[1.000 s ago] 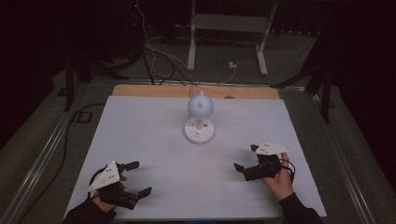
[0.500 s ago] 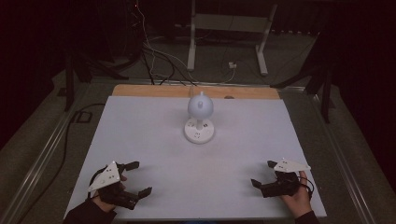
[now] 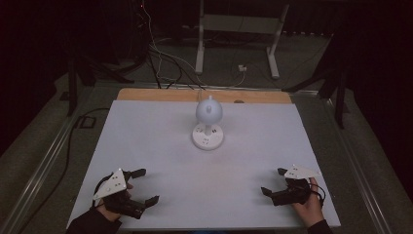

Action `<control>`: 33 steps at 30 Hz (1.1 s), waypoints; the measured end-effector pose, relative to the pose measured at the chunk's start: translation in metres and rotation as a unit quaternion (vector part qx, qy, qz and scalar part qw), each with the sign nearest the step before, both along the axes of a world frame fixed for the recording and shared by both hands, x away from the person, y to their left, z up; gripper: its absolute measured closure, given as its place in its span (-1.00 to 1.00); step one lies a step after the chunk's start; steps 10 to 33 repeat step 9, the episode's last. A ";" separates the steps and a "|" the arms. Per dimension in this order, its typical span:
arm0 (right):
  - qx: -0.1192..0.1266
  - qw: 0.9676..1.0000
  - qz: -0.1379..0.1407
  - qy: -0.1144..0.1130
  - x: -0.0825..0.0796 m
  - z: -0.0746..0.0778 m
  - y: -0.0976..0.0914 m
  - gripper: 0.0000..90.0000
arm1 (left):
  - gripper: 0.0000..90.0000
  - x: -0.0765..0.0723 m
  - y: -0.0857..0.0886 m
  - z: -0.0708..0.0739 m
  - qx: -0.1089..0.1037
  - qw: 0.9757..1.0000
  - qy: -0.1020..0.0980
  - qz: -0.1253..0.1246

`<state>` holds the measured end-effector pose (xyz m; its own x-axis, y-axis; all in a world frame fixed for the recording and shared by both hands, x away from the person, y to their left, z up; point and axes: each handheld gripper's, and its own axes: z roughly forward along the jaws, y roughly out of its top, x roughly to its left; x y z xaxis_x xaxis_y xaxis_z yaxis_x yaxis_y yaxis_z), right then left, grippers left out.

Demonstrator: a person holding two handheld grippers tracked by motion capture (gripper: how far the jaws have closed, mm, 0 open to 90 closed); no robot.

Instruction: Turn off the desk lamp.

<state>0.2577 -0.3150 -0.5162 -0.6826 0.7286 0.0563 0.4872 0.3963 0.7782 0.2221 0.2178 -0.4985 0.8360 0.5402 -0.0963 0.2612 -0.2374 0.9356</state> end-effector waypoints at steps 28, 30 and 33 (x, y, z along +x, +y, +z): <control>-0.005 1.000 0.002 0.002 0.001 -0.001 0.001 -1.00 | -0.99 0.000 0.000 0.000 -0.001 1.000 -0.001 -0.001; -0.005 1.000 0.002 0.002 0.001 -0.001 0.001 -1.00 | -0.99 0.000 0.000 0.000 -0.001 1.000 -0.001 -0.001; -0.005 1.000 0.002 0.002 0.001 -0.001 0.001 -1.00 | -0.99 0.000 0.000 0.000 -0.001 1.000 -0.001 -0.001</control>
